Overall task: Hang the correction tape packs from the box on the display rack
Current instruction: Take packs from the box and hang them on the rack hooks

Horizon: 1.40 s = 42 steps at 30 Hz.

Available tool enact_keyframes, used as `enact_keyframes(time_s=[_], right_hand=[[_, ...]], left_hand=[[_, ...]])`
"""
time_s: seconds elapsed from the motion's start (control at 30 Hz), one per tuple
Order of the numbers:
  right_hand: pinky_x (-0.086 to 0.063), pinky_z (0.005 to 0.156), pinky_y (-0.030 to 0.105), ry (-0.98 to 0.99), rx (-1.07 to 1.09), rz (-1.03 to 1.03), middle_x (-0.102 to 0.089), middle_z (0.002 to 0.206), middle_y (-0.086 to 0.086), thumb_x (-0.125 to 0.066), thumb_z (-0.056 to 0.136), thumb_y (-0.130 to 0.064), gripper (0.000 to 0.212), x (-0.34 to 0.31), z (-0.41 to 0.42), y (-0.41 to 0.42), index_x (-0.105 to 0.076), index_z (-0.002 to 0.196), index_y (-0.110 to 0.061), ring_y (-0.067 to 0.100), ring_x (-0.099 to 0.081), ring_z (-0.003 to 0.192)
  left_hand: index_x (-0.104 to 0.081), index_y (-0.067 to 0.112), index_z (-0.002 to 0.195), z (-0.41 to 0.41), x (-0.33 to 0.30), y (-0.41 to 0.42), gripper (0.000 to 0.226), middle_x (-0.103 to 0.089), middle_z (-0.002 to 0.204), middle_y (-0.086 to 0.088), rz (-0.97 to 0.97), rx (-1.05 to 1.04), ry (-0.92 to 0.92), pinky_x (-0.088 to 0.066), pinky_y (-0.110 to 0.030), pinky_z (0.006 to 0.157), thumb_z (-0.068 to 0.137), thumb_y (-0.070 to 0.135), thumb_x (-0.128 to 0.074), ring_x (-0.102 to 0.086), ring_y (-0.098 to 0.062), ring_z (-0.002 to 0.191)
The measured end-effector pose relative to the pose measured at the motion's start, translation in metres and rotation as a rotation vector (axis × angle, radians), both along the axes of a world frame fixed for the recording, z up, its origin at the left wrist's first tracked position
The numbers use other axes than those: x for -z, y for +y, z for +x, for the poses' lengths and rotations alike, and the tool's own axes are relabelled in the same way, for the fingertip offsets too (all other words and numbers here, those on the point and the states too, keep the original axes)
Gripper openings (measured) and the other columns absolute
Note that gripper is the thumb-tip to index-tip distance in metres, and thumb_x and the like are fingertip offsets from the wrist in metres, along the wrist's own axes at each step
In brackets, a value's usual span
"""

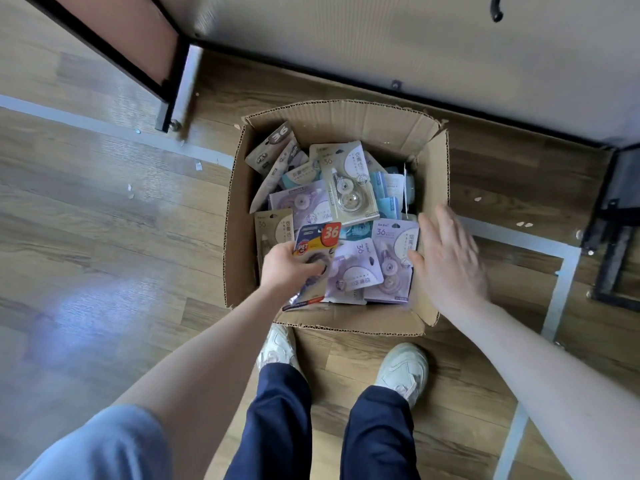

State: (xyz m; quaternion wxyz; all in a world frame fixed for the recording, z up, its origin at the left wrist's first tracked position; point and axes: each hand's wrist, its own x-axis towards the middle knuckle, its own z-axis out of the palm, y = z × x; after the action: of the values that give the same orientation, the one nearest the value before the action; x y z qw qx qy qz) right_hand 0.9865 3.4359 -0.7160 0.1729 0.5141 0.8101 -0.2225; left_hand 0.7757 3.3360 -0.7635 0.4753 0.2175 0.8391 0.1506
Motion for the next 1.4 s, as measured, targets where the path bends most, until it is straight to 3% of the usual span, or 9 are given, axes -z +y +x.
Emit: enact_keyframes(time_s=[0.1,0.27,0.5,0.77,0.9,1.0,1.13,1.3,1.4], right_hand=[[-0.019,0.113,0.036,0.017,-0.018,-0.028,-0.028,0.151,0.011,-0.048,0.096,-0.029,0.058,0.0,-0.005,-0.002,-0.028,0.146,-0.009,0.027,-0.024,0.14],[-0.032,0.103,0.036,-0.029,-0.034,-0.105,-0.043,0.138,0.009,-0.048,0.096,-0.031,0.056,0.011,-0.016,-0.007,-0.029,0.145,-0.011,0.027,-0.041,0.126],[-0.041,0.084,0.035,-0.138,0.051,-0.231,-0.051,0.128,0.009,-0.047,0.096,-0.036,0.045,0.036,-0.036,-0.024,-0.038,0.135,-0.015,0.029,-0.053,0.113],[-0.043,0.084,0.038,-0.125,0.192,-0.272,-0.047,0.136,0.014,-0.061,0.089,-0.032,0.058,0.071,-0.045,-0.048,-0.035,0.136,-0.009,0.032,-0.052,0.116],[-0.038,0.069,0.033,0.012,0.347,-0.235,-0.057,0.126,0.008,-0.072,0.08,-0.022,0.052,0.083,-0.043,-0.053,-0.044,0.122,-0.013,0.03,-0.057,0.107],[-0.037,0.066,0.031,0.134,0.518,-0.259,-0.064,0.102,0.001,-0.076,0.072,-0.015,0.044,0.085,-0.041,-0.052,-0.05,0.108,-0.016,0.027,-0.06,0.092],[-0.03,0.056,0.03,0.16,0.579,-0.372,-0.051,0.066,-0.003,-0.073,0.073,-0.017,0.02,0.084,-0.041,-0.052,-0.058,0.079,-0.006,0.022,-0.049,0.067],[-0.034,0.052,0.021,0.349,0.744,-0.522,-0.06,0.079,0.001,-0.067,0.079,-0.012,0.012,0.07,-0.047,-0.049,-0.06,0.087,-0.006,0.014,-0.05,0.066],[-0.045,0.064,0.029,0.482,0.869,-0.574,-0.064,0.086,0.006,-0.063,0.078,-0.005,0.011,0.068,-0.053,-0.049,-0.058,0.087,-0.009,0.024,-0.058,0.077]], left_hand=[[-0.067,0.026,0.074,-0.011,-0.001,-0.007,0.022,-0.073,0.085,0.003,0.031,-0.142,-0.068,-0.056,-0.04,0.083,0.066,0.015,-0.084,-0.069,-0.016,0.085],[-0.068,0.027,0.086,-0.023,0.004,-0.016,0.03,-0.074,0.093,0.002,0.076,-0.219,-0.149,-0.055,-0.046,0.087,0.065,0.017,-0.086,-0.07,-0.017,0.09],[-0.064,0.026,0.093,-0.033,0.01,-0.018,0.035,-0.073,0.099,0.001,0.108,-0.222,-0.195,-0.056,-0.045,0.087,0.068,0.016,-0.085,-0.07,-0.017,0.093],[-0.064,0.026,0.092,-0.043,0.016,-0.021,0.03,-0.073,0.097,0.002,0.153,-0.216,-0.258,-0.058,-0.032,0.078,0.073,0.012,-0.082,-0.07,-0.014,0.09],[-0.062,0.026,0.09,-0.043,0.015,-0.02,0.028,-0.072,0.091,0.008,0.17,-0.204,-0.266,-0.055,-0.016,0.064,0.075,0.011,-0.08,-0.07,-0.004,0.081],[-0.062,0.026,0.091,-0.044,0.015,-0.02,0.028,-0.072,0.092,0.008,0.168,-0.206,-0.291,-0.055,-0.018,0.065,0.075,0.011,-0.08,-0.07,-0.006,0.083],[-0.062,0.023,0.093,-0.046,0.014,-0.019,0.028,-0.073,0.095,0.004,0.159,-0.203,-0.324,-0.058,-0.027,0.072,0.075,0.01,-0.08,-0.071,-0.012,0.086],[-0.062,0.024,0.092,-0.049,0.009,-0.019,0.03,-0.073,0.093,0.005,0.149,-0.206,-0.349,-0.057,-0.028,0.072,0.074,0.009,-0.08,-0.071,-0.011,0.086],[-0.061,0.025,0.09,-0.051,0.005,-0.018,0.031,-0.072,0.091,0.006,0.146,-0.196,-0.343,-0.057,-0.03,0.074,0.074,0.007,-0.08,-0.071,-0.012,0.086]])
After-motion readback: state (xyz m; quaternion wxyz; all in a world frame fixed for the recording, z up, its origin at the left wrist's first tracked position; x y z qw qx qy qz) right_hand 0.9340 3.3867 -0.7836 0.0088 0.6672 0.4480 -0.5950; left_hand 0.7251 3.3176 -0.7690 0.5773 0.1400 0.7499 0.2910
